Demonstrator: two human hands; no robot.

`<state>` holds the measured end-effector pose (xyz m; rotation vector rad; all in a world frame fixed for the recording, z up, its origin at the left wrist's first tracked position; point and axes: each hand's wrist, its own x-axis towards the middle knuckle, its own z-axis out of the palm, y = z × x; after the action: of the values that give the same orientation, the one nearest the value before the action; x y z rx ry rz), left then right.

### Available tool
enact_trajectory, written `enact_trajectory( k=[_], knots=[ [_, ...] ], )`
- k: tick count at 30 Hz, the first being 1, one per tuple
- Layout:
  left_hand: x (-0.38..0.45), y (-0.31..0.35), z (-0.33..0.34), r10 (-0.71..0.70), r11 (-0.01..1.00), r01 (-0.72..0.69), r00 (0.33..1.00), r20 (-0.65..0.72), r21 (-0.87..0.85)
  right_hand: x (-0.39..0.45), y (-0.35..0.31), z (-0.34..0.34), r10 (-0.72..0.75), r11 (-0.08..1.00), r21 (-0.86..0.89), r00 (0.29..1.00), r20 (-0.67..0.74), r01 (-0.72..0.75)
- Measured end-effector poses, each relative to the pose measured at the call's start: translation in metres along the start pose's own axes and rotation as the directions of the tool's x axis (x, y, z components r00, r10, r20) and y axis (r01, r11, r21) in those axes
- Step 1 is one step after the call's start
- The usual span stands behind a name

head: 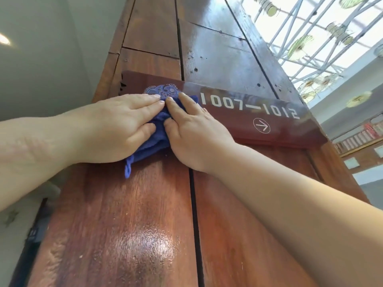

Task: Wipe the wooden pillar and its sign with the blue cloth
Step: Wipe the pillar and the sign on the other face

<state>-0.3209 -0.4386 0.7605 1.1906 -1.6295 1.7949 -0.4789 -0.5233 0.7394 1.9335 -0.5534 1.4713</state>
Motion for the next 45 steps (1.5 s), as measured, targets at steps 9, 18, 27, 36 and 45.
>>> enact_trajectory(
  k=[9,18,27,36,45],
  knots=[
    [0.025,0.007,0.005,-0.135,0.990,0.131,0.986,0.094,0.051,0.018,0.017,-0.002,-0.017,1.000,0.001,0.999,-0.033,0.018],
    [0.073,0.048,0.016,-0.168,0.985,0.169,0.985,0.046,-0.035,0.026,0.070,-0.011,0.017,0.998,-0.059,1.000,-0.018,-0.018],
    [0.091,0.098,0.032,0.011,0.991,-0.028,0.991,-0.134,-0.129,-0.015,0.121,-0.032,-0.002,0.989,-0.147,0.998,-0.067,-0.008],
    [0.032,0.077,-0.010,0.141,0.985,-0.151,0.984,-0.111,-0.080,-0.044,0.084,-0.043,-0.184,0.976,0.080,0.966,-0.182,0.201],
    [-0.034,0.006,-0.027,0.009,0.998,-0.022,0.980,-0.198,-0.062,-0.017,0.000,-0.017,-0.345,0.937,-0.047,0.900,-0.267,0.345]
  ],
)
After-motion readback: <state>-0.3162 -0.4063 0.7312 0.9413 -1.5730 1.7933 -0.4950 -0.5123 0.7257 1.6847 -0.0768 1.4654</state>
